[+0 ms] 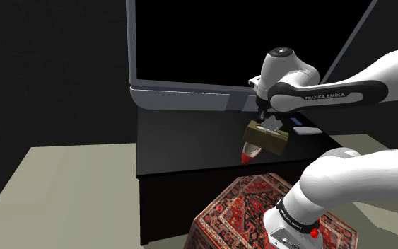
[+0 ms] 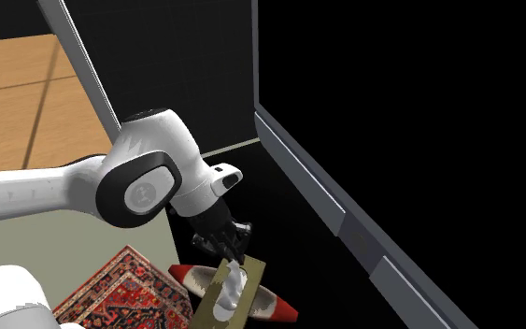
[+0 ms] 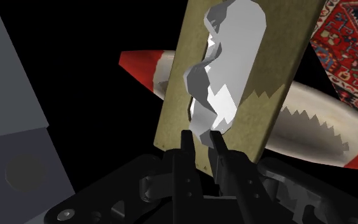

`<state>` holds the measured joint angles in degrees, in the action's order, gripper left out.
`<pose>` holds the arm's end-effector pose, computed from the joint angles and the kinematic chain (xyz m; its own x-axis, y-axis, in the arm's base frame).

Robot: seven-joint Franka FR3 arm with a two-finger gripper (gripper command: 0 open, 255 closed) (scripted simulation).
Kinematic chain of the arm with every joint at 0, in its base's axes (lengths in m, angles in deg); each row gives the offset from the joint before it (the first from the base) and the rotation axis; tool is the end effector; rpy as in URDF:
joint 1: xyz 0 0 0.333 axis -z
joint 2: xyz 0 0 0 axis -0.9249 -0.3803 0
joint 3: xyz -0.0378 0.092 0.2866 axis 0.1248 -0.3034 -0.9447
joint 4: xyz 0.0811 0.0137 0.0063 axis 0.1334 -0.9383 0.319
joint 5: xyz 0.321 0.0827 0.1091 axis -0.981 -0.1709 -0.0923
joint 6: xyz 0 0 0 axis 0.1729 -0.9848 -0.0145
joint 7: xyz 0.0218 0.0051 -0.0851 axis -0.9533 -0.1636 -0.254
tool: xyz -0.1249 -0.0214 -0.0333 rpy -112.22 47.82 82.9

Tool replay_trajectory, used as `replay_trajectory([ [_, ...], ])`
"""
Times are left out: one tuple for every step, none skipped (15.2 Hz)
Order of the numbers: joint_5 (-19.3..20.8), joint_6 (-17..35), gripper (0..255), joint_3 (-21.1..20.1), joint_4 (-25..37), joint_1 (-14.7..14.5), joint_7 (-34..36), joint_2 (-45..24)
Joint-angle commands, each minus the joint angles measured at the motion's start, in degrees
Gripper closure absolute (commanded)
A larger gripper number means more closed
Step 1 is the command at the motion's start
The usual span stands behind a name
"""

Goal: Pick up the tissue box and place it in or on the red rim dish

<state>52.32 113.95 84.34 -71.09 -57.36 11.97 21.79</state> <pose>0.2792 -0.1222 0.4024 0.8848 0.4363 -0.1638 0.4654 -0.8088 0.3595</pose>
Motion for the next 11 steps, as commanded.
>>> replay_trajectory([
  [0.05,0.12,255,0.01,-0.08,0.02,0.05,-0.01],
  [0.05,0.12,255,0.01,-0.08,0.02,0.05,-0.01],
  [0.05,0.12,255,0.01,-0.08,0.02,0.05,-0.01],
  [0.05,0.12,255,0.01,-0.08,0.02,0.05,-0.01],
  [0.04,0.11,255,0.01,-0.08,0.02,0.05,-0.01],
  [0.04,0.11,0,0.01,-0.08,0.02,0.05,-0.01],
  [0.05,0.11,0,0.01,-0.08,0.02,0.05,-0.01],
  [0.05,0.12,0,0.01,-0.08,0.02,0.05,-0.01],
  [0.05,0.11,0,0.01,-0.08,0.02,0.05,-0.01],
  [0.05,0.11,0,0.01,-0.08,0.02,0.05,-0.01],
  [0.05,0.11,0,0.01,-0.08,0.02,0.05,-0.01],
])
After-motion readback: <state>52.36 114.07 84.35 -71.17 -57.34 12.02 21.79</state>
